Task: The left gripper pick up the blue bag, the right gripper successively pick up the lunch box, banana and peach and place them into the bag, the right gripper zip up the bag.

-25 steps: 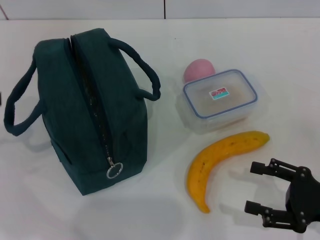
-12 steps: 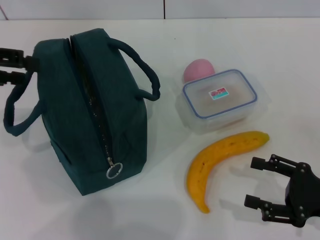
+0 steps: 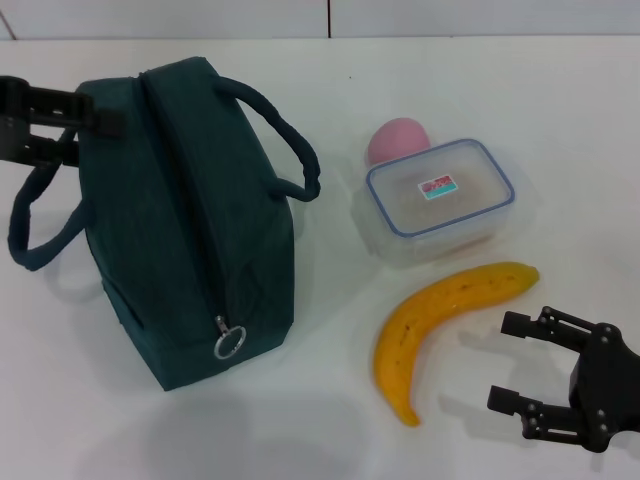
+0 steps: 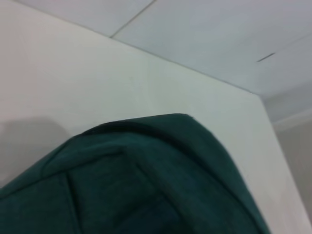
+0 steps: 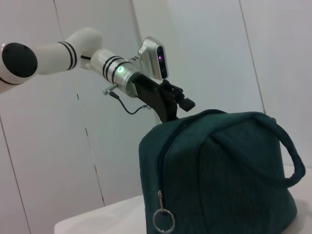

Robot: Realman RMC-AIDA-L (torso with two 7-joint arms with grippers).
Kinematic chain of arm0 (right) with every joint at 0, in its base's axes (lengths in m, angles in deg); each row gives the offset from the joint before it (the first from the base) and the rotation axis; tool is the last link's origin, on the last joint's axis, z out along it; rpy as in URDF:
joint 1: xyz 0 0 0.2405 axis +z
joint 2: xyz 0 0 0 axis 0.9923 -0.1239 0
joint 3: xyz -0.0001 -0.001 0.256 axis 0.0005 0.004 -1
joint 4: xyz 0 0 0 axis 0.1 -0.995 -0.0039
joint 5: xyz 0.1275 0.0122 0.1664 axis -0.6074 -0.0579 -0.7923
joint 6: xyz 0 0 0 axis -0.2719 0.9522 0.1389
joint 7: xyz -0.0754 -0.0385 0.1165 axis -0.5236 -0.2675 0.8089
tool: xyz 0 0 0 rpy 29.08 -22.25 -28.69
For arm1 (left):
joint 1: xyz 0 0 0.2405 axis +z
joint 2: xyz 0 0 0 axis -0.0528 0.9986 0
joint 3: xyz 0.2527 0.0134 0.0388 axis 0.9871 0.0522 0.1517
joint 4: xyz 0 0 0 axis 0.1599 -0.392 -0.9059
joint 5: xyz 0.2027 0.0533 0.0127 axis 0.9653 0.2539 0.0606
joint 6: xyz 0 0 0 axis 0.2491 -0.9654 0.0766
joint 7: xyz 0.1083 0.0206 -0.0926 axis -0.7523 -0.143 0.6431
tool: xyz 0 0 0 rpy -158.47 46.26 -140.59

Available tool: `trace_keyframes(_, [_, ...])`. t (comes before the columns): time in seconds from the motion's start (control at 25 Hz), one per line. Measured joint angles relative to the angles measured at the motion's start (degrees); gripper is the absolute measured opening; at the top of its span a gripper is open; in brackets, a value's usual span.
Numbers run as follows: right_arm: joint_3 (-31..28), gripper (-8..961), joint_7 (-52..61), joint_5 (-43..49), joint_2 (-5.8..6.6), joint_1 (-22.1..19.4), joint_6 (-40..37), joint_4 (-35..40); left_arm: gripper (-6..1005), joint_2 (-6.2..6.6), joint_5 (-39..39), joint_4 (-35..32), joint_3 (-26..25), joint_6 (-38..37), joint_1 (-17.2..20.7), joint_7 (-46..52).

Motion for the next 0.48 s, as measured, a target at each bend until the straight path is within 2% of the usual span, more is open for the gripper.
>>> trace_keyframes(0.32, [0.0, 760, 0.0, 0.0, 0.00, 0.0, 0.4, -0.1, 801, -0.93, 2.9, 0.0, 0.6, 1.4, -0.9, -0.5])
trace_keyframes(0.48, [0.0, 758, 0.0, 0.0, 0.00, 0.0, 0.4, -0.1, 789, -1.34, 2.9, 0.2, 1.3, 2.3, -0.7, -3.9])
